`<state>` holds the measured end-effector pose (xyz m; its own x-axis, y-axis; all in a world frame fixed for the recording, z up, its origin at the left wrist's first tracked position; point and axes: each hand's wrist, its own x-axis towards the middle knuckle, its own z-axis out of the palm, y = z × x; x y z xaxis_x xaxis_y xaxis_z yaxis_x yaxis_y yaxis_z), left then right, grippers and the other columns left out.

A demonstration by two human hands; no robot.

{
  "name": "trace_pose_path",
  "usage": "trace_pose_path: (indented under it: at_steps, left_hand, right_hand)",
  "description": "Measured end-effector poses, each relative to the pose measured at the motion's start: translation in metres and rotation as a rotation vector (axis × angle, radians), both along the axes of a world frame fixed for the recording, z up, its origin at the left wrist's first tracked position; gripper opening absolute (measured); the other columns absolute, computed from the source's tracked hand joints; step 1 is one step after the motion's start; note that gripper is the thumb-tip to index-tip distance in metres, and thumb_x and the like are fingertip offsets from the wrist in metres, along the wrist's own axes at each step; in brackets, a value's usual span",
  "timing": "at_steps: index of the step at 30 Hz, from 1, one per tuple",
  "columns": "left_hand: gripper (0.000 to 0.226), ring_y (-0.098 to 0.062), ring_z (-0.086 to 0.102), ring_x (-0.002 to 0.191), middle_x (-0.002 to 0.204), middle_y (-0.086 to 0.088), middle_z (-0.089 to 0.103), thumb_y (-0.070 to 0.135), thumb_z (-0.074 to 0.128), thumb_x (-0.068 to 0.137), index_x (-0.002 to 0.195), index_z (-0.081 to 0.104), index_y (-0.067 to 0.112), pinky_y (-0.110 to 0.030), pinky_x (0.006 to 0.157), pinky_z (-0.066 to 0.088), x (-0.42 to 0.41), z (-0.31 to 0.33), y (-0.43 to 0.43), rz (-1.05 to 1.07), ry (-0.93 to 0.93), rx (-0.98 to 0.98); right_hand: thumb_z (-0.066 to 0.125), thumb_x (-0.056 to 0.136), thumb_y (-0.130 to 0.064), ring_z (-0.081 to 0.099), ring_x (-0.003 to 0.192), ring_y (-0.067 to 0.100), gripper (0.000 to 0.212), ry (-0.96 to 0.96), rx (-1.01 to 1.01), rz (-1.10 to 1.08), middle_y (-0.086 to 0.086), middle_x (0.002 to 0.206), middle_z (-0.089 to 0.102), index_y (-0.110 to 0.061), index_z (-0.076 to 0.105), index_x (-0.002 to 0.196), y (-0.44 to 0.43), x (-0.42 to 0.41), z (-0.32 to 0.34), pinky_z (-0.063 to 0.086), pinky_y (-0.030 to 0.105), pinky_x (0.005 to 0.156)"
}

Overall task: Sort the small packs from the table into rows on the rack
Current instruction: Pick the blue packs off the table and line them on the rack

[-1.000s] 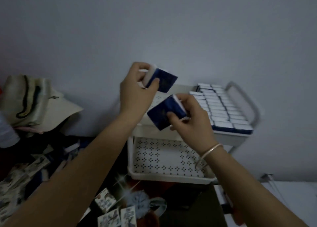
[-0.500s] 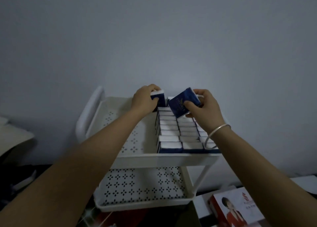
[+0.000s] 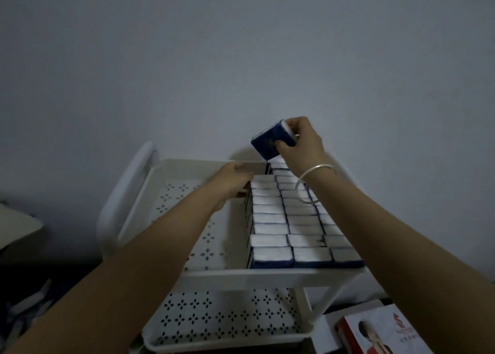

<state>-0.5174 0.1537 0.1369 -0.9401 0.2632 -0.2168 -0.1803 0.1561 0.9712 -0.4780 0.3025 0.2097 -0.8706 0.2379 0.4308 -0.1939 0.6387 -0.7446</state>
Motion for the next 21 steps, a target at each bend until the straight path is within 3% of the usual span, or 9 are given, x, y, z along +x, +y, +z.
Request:
trace_pose_path:
  at_steps: [3,6,9,12,15,18,21]
  left_hand:
    - [0.073,-0.024,0.063,0.108,0.12,-0.01,0.061,0.019,0.066,0.089,0.15,0.025,0.011,-0.033,0.089,0.054,0.001,0.0,-0.001,-0.002,-0.045,0.029]
    - [0.06,-0.027,0.065,0.106,0.114,-0.01,0.067,0.017,0.069,0.087,0.14,0.043,0.008,-0.037,0.09,0.056,-0.001,-0.002,-0.001,0.038,-0.136,0.128]
    - [0.037,-0.024,0.067,0.096,0.112,-0.013,0.069,0.017,0.069,0.082,0.117,0.063,0.006,-0.038,0.085,0.058,-0.001,-0.003,0.0,0.136,-0.215,0.215]
    - [0.027,-0.025,0.061,0.098,0.104,-0.008,0.064,0.019,0.069,0.08,0.103,0.063,0.008,-0.039,0.082,0.059,0.001,0.0,0.001,0.231,-0.202,0.228]
    - [0.008,-0.024,0.056,0.088,0.093,-0.008,0.057,0.007,0.049,0.09,0.093,0.056,0.007,-0.032,0.072,0.052,0.006,0.005,0.001,0.281,-0.173,0.215]
    - [0.015,-0.017,0.06,0.078,0.096,-0.008,0.063,0.006,0.044,0.092,0.09,0.058,0.009,-0.03,0.072,0.048,0.016,0.013,-0.002,0.239,-0.165,0.179]
    - [0.011,-0.016,0.058,0.097,0.11,-0.008,0.062,0.012,0.047,0.096,0.097,0.058,0.011,-0.032,0.086,0.048,0.029,0.022,-0.012,0.211,-0.14,0.155]
  right_hand:
    - [0.061,0.084,-0.007,0.061,0.088,0.021,0.039,-0.018,0.171,0.064,0.0,0.103,0.06,-0.021,0.046,0.117,-0.008,-0.015,-0.009,0.051,0.034,0.074]
    - [0.061,0.084,-0.011,0.061,0.092,0.024,0.037,-0.09,0.469,0.125,0.002,0.107,0.064,-0.024,0.05,0.117,-0.005,-0.023,-0.019,0.047,0.031,0.074]
    - [0.058,0.086,-0.013,0.061,0.095,0.025,0.032,-0.191,0.598,0.209,0.004,0.111,0.065,-0.024,0.055,0.116,-0.001,-0.025,-0.024,0.046,0.03,0.076]
    - [0.054,0.085,-0.011,0.06,0.093,0.026,0.032,-0.232,0.639,0.265,0.002,0.102,0.067,-0.024,0.059,0.113,0.001,-0.025,-0.026,0.042,0.027,0.074]
    - [0.05,0.087,-0.011,0.061,0.09,0.027,0.029,-0.251,0.686,0.291,0.001,0.085,0.064,-0.021,0.065,0.11,0.0,-0.025,-0.035,0.036,0.025,0.072]
    - [0.046,0.091,-0.014,0.061,0.099,0.03,0.031,-0.26,0.699,0.284,0.013,0.102,0.068,-0.021,0.066,0.114,-0.001,-0.026,-0.041,0.043,0.03,0.082]
    - [0.045,0.087,-0.007,0.051,0.119,0.031,0.047,-0.26,0.744,0.271,0.012,0.129,0.059,-0.019,0.054,0.132,-0.004,-0.02,-0.036,0.04,0.035,0.1]
